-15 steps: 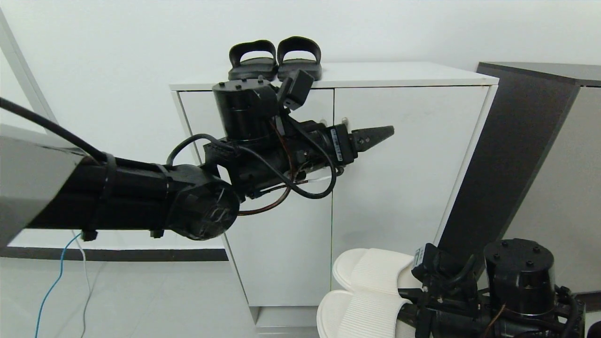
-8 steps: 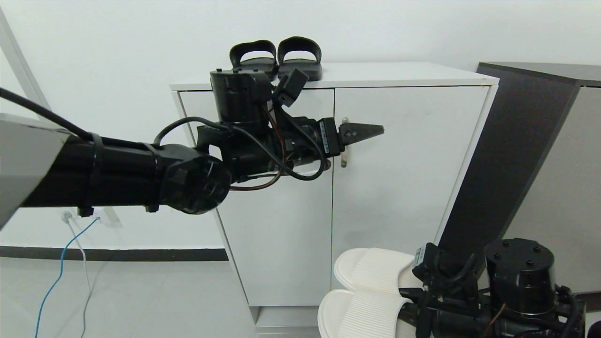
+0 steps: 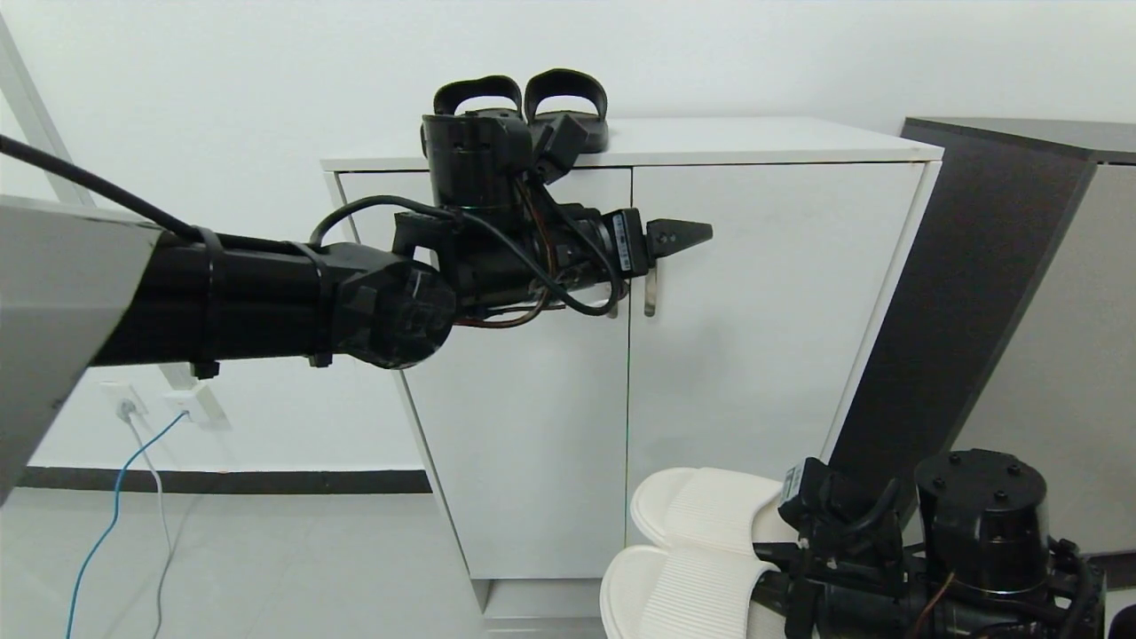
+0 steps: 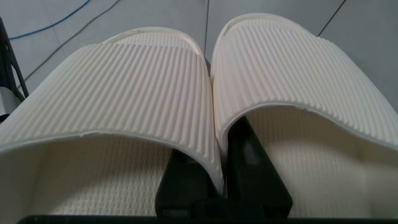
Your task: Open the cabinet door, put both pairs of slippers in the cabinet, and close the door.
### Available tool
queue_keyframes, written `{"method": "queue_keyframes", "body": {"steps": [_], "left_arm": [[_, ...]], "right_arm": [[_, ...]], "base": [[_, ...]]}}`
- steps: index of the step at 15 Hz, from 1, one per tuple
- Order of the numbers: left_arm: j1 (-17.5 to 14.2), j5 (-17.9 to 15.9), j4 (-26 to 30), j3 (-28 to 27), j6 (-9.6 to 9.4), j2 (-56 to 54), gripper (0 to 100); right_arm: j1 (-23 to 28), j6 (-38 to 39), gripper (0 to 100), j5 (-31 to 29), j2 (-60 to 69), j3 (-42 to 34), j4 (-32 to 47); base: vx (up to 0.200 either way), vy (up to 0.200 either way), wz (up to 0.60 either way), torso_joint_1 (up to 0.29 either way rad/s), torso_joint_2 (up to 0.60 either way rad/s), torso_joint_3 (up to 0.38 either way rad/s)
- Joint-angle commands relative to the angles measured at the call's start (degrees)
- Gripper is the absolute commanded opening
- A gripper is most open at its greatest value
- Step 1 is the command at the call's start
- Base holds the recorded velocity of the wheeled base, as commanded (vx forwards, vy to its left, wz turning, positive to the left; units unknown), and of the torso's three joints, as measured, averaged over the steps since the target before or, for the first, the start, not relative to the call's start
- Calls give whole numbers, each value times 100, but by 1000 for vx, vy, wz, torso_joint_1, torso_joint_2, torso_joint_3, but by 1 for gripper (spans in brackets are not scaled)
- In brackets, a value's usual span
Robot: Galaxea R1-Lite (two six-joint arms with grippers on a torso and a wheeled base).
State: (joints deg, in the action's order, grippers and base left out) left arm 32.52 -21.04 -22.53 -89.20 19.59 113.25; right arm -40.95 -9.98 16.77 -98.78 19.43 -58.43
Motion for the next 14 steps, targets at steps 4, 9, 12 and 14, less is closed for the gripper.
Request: {"method": "queue_keyframes", "body": {"steps": [4,9,12,14], "left_arm": [[0,65,12,-353,1,338,100],[35,83,117,-678,10,646,100],[70,74,117,-643,27,610,0],[79,74,117,-537,36,540,0]], "right_arm": [[-1,-4,0,1,-18,-1,-2],[-1,5,0,1,-27,-1,-2],[-1,5,0,1,-36,-10,-2],[-1,-4,0,10,-27,-27,7]], "base": [[0,0,0,0,0,0],[0,0,0,0,0,0],[0,0,0,0,0,0],[0,0,0,0,0,0]]}}
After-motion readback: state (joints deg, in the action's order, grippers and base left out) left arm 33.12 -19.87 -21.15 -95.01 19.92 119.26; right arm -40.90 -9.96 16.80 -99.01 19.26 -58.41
